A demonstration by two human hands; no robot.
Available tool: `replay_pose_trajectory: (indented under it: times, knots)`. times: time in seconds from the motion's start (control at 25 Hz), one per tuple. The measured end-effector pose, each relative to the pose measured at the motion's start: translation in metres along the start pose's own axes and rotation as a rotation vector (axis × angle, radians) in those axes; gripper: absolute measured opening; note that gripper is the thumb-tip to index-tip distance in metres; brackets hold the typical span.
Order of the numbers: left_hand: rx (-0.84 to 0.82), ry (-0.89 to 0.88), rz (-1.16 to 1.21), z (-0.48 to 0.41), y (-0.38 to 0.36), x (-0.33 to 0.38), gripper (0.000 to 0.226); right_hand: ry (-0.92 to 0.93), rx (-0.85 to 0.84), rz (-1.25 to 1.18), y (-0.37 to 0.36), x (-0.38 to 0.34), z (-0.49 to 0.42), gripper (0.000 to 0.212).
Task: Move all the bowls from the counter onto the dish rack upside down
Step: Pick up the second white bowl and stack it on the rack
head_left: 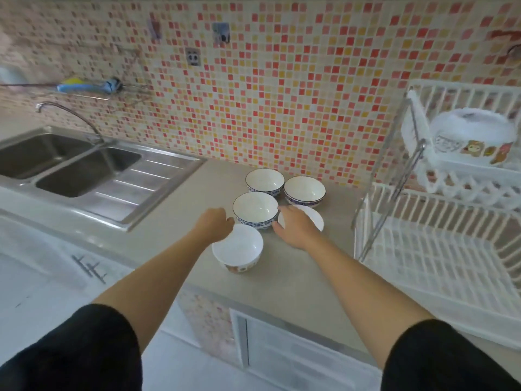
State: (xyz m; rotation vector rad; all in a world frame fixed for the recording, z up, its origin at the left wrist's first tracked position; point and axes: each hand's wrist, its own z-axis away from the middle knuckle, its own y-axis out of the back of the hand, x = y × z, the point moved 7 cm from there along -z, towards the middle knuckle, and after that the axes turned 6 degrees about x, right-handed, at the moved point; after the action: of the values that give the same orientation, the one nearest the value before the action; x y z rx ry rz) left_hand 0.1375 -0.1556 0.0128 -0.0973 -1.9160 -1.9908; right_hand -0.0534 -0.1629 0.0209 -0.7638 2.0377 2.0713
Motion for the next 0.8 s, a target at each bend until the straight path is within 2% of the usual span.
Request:
replay_pose_trajectory:
  times: [0.2, 0.36, 0.52, 0.72, 0.8]
  knots:
    - [-0.082, 0.182, 0.015, -0.007, -0.064, -0.066, 0.044, -0.159, -0.150, -0.070, -0.077, 0.027, -0.027, 0.053]
    - [-0.091, 0.256, 0.080, -0.012, -0.095, -0.083, 0.045, -0.278, -0.224, -0.140, -0.123, 0.039, -0.044, 0.062]
    - [-0.131, 0.252, 0.197, -0.020, -0.114, -0.082, 0.042, -0.275, -0.309, -0.132, -0.149, 0.045, -0.049, 0.046]
    - [-0.076, 0.309, 0.434, -0.018, -0.103, -0.078, 0.030, -0.299, -0.292, -0.330, -0.142, 0.045, -0.037, 0.043]
    - [-0.030, 0.295, 0.502, -0.014, -0.089, -0.071, 0.038, -0.304, -0.209, -0.405, -0.126, 0.044, -0.033, 0.041]
